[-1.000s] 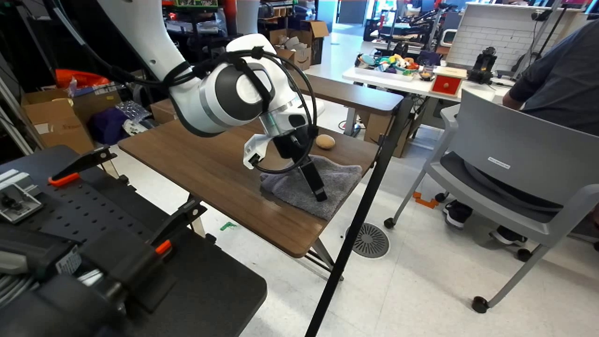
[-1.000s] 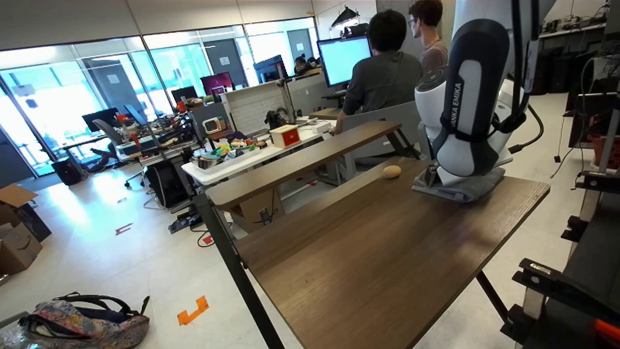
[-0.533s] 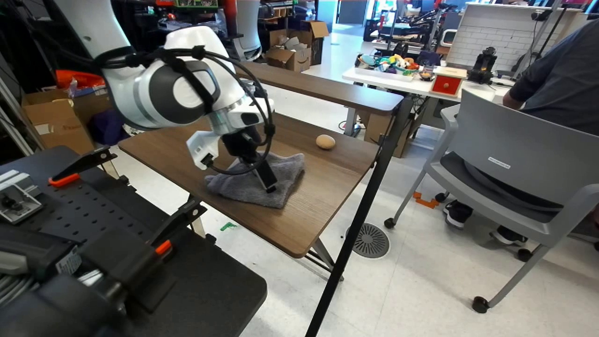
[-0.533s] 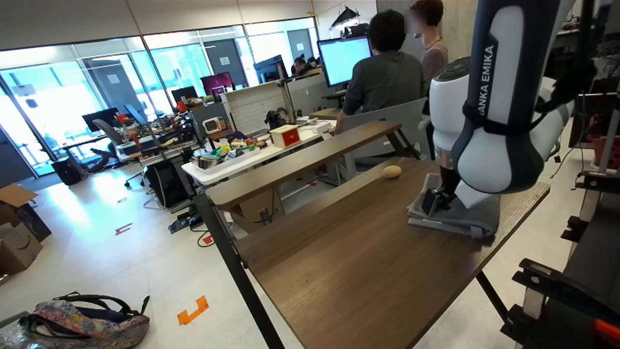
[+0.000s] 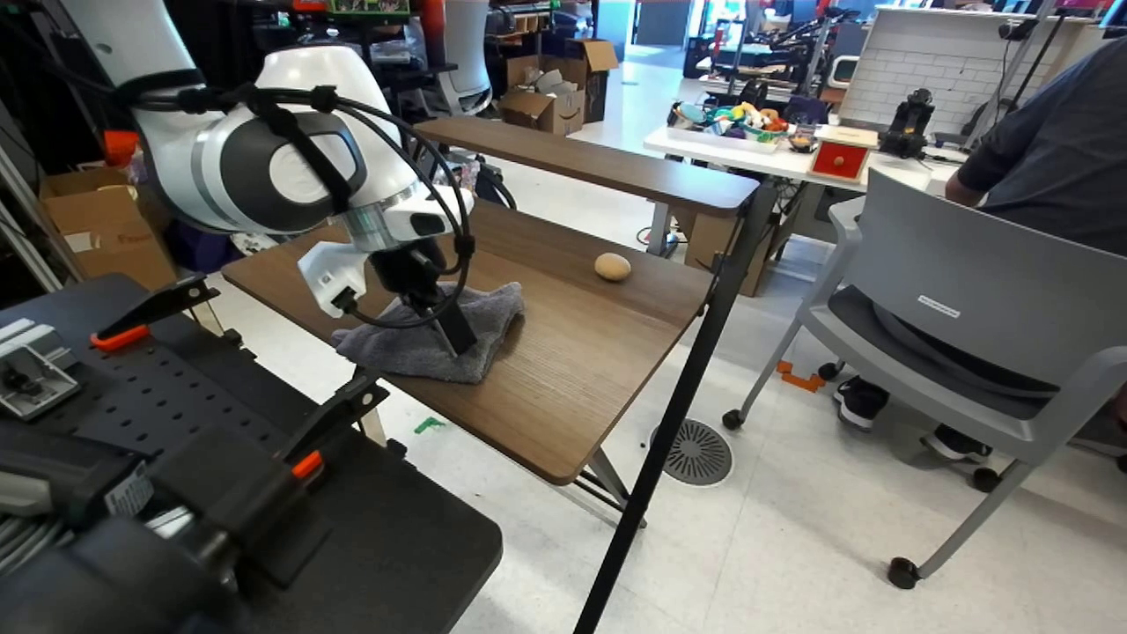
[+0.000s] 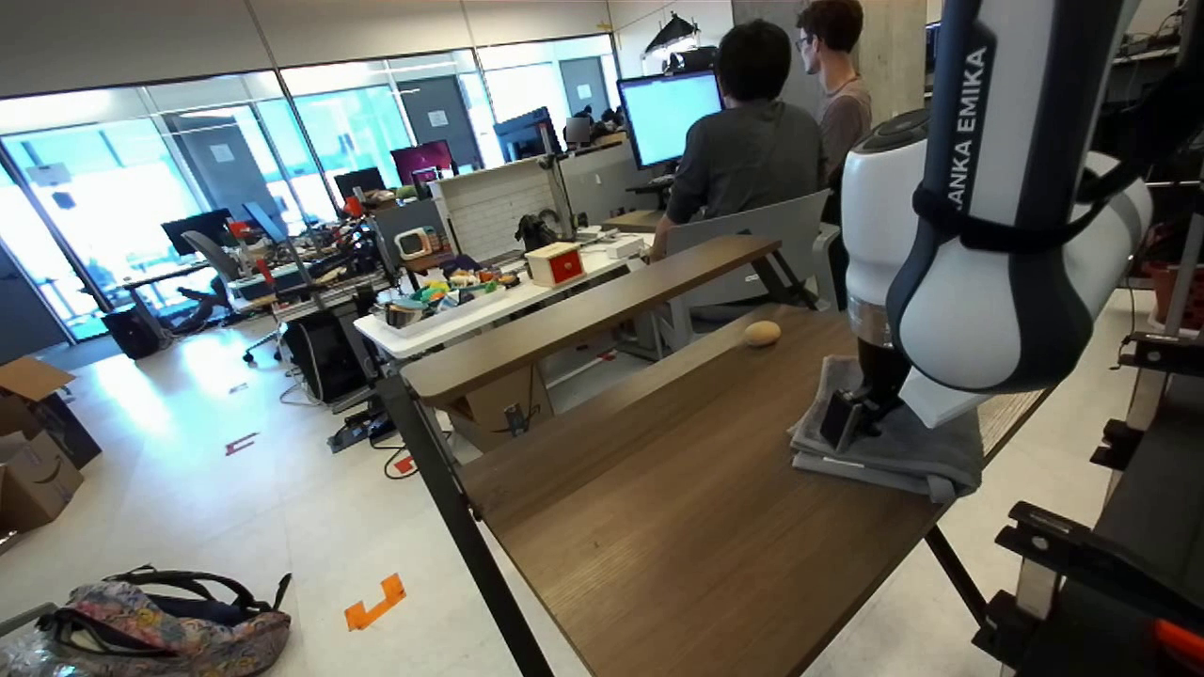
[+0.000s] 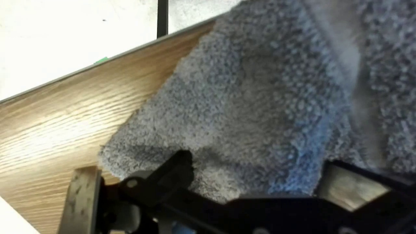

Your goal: Move the plush toy and wipe the table with the cloth

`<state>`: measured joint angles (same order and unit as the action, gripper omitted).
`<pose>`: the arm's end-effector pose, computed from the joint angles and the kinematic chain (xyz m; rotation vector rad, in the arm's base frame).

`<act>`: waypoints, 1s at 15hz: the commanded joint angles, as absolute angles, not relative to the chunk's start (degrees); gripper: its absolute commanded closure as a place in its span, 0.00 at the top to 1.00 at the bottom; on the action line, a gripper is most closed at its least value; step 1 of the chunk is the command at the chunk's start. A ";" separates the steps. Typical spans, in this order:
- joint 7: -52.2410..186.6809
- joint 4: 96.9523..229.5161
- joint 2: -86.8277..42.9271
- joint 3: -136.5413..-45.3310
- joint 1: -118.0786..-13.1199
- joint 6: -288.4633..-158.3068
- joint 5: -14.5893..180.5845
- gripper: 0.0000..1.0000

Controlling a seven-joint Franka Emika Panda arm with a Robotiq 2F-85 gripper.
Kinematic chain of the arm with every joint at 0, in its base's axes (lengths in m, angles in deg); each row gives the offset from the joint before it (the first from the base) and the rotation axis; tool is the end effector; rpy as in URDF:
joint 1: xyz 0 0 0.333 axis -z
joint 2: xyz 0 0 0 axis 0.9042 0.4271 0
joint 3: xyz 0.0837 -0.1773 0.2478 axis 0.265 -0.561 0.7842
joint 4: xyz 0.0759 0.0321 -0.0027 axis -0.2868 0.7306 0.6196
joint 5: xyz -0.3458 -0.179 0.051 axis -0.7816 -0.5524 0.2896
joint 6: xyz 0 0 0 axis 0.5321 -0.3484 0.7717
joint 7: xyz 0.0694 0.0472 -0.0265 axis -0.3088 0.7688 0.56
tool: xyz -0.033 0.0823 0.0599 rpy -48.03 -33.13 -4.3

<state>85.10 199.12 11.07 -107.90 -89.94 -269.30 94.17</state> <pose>0.5041 -0.0018 0.0248 2.8630 -0.4746 0.2543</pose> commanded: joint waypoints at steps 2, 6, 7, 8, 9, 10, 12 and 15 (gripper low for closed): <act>86.19 193.95 19.17 -113.99 -91.68 -267.13 96.32 1.00; 86.07 193.00 21.00 -115.37 -91.50 -267.80 96.44 1.00; 85.85 193.16 20.64 -114.75 -91.22 -268.31 96.41 1.00; 85.57 193.48 20.07 -113.81 -90.82 -268.65 96.34 1.00; 85.47 193.75 19.79 -113.48 -90.84 -268.82 96.31 1.00; 85.25 194.12 19.32 -113.05 -90.73 -268.99 96.22 1.00; 85.01 194.35 18.53 -112.24 -90.21 -268.88 96.22 1.00; 84.57 194.96 17.40 -110.71 -89.46 -269.01 96.07 1.00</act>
